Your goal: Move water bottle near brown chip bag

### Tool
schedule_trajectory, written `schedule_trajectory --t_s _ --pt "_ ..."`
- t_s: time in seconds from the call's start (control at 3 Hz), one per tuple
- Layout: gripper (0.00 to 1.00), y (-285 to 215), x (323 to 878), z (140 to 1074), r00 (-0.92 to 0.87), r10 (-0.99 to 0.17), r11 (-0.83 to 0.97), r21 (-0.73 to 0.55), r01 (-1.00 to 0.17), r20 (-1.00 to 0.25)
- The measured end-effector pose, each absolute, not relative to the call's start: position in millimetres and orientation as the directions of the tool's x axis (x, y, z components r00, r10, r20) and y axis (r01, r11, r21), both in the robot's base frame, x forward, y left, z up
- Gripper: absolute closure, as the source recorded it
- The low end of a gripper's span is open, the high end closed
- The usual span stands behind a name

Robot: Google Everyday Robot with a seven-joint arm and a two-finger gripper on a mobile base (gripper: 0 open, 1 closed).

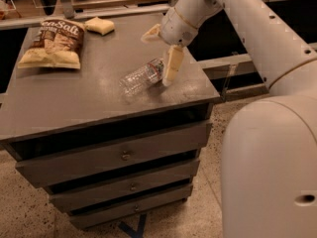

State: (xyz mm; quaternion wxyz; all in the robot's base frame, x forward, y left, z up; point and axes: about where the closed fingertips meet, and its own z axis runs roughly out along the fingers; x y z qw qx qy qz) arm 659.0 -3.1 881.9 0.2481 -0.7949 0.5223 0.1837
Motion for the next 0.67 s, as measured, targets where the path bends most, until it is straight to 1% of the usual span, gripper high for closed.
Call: schedule_trajectory --t_s 0.67 --pt "0.00 25 667 863 0.455 -0.659 -0.417 -0.212 -0.884 -0.599"
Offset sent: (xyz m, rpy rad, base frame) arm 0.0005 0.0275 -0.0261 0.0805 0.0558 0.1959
